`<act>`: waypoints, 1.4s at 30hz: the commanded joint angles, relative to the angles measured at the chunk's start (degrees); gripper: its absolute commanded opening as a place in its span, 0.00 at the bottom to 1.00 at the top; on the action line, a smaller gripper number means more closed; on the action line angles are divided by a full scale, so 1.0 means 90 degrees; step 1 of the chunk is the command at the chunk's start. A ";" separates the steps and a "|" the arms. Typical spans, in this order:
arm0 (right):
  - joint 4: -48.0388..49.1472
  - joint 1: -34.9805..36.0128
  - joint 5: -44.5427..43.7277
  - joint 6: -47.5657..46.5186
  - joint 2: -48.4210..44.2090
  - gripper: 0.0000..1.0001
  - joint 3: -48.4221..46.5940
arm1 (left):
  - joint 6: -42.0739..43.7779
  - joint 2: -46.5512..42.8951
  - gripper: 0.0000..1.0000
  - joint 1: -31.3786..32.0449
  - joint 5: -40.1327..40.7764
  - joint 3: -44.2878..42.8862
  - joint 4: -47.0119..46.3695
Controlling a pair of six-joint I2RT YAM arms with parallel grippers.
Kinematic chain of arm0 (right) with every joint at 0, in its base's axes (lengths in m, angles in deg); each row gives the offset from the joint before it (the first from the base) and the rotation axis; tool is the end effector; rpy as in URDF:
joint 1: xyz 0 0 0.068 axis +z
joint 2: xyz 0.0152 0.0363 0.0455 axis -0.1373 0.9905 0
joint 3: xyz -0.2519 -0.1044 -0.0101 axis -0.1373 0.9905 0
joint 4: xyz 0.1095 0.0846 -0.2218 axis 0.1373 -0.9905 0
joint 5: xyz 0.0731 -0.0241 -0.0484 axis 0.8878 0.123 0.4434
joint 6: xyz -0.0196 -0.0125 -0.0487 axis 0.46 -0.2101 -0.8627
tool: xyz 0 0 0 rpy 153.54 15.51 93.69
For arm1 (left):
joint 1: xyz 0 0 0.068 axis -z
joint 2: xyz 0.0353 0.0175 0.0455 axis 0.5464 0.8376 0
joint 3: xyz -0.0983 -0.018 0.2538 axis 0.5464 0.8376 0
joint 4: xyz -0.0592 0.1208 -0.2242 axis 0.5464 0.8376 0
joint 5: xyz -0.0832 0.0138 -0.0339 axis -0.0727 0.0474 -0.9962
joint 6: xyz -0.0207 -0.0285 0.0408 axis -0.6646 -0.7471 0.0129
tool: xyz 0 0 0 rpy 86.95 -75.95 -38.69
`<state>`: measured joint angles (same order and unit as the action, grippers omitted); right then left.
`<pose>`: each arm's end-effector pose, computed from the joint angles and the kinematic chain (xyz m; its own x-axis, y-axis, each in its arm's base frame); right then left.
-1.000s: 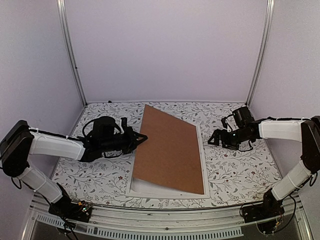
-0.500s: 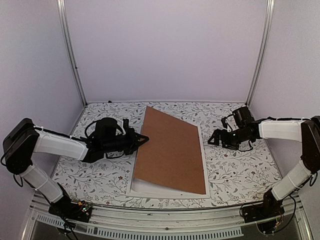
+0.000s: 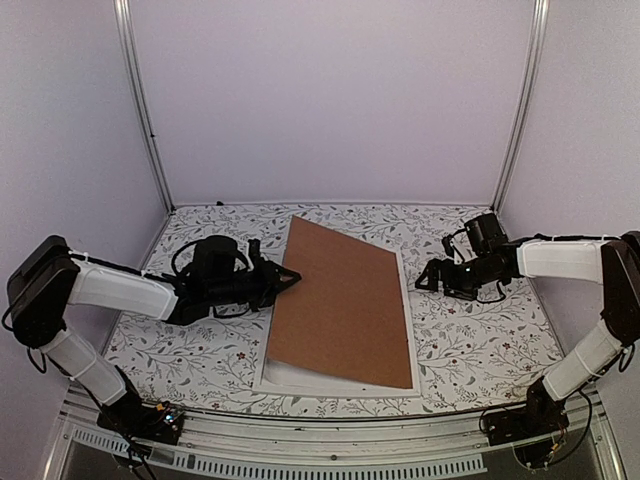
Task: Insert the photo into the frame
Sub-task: Place the backboard with the photo.
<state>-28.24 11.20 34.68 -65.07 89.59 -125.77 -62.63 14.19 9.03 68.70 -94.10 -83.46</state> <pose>0.2765 0.1078 0.1801 -0.9040 0.0582 -0.4236 -0.1582 0.8748 0.4579 0.2272 -0.2161 0.1842 -0.8514 -0.4787 -0.2143 -0.0065 0.4181 -0.9084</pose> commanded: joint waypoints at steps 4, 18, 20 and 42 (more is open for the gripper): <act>0.0208 -0.0029 0.0149 -0.0025 0.0094 0.98 0.0113 | 0.0441 0.0014 0.37 0.0197 0.0000 -0.0448 0.0946; 0.0350 -0.0031 0.0238 -0.0006 0.0172 0.98 0.0192 | 0.1080 0.0423 0.65 0.0362 0.0311 -0.1349 0.2970; 0.0363 -0.0031 0.0267 -0.0006 0.0187 0.98 0.0193 | 0.1110 0.0445 0.65 0.0378 0.0388 -0.1382 0.3129; 0.0477 -0.0029 0.0357 0.0039 0.0184 0.98 0.0288 | 0.1443 0.0507 0.67 0.0457 0.0976 -0.1484 0.4063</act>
<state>-25.20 11.20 37.33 -65.00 91.10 -123.91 -50.83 18.43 12.01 75.73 -105.60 -48.41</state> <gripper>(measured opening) 0.980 0.674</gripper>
